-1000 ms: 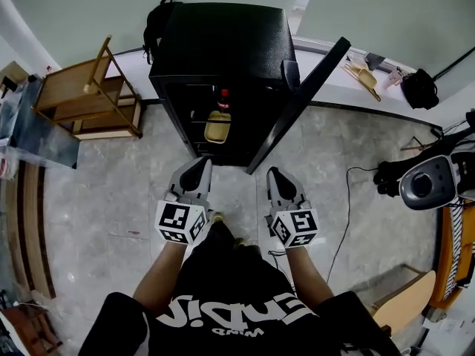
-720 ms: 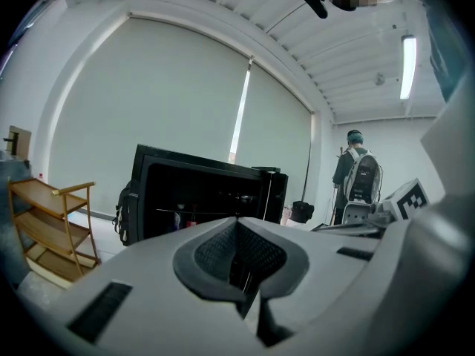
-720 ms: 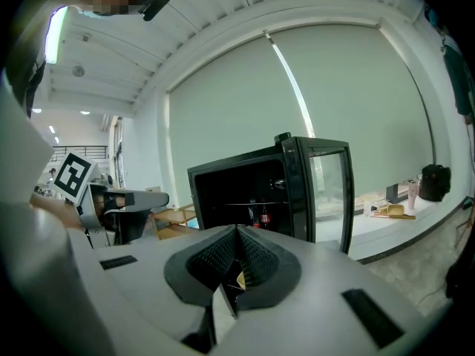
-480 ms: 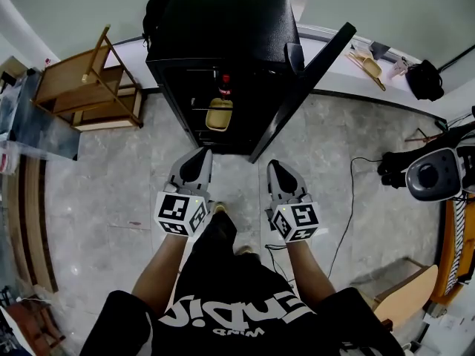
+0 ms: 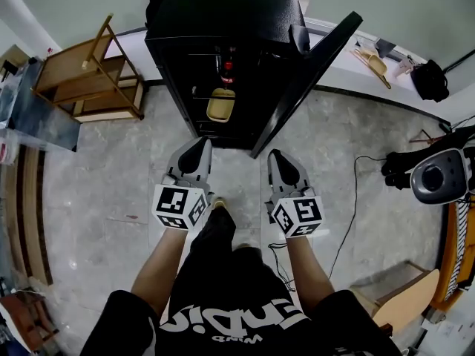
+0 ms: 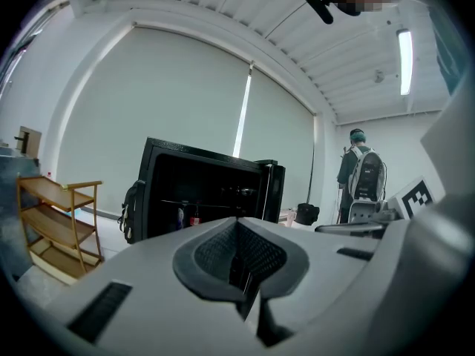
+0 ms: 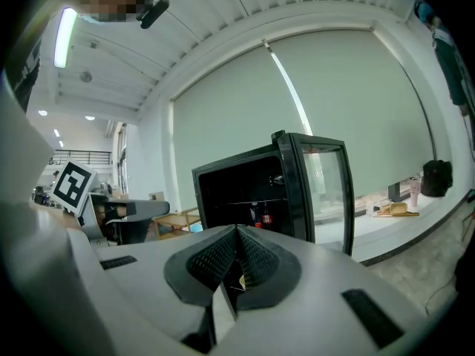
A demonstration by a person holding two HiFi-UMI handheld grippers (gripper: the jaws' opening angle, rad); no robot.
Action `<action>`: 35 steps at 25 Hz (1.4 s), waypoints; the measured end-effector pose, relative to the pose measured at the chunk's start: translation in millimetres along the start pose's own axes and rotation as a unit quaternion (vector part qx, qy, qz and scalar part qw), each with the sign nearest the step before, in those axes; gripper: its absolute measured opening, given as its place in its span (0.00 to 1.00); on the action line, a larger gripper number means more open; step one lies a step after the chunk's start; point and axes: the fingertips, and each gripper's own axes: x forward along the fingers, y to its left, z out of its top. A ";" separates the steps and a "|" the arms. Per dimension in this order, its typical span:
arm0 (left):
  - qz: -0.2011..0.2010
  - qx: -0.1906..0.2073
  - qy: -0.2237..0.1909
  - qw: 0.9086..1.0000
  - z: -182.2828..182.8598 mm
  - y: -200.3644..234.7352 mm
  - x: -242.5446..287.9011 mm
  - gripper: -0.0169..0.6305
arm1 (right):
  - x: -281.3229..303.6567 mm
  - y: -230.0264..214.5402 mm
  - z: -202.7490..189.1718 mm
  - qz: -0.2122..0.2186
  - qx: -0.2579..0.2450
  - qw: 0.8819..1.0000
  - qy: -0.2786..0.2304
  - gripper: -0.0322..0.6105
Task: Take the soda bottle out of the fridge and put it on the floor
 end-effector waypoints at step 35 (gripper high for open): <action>0.066 -0.003 0.030 0.997 -112.5 72.5 133.2 0.61 | 27.4 -23.9 -51.4 -0.011 0.037 0.999 0.000 0.09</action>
